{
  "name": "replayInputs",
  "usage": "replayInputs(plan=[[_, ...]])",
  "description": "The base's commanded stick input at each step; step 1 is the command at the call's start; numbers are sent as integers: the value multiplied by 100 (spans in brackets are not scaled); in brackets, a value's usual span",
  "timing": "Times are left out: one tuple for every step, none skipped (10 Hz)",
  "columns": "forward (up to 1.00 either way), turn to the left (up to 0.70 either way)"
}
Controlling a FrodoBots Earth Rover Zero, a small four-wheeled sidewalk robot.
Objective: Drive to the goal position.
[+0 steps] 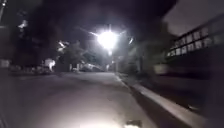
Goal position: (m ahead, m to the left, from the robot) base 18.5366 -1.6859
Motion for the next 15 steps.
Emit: replayInputs(plan=[[49, 4], [49, 4], [49, 4], [49, 4], [49, 4], [49, 4], [49, 4], [49, 4], [49, 4], [49, 4], [49, 4], [49, 4], [49, 4], [49, 4], [49, 4]])
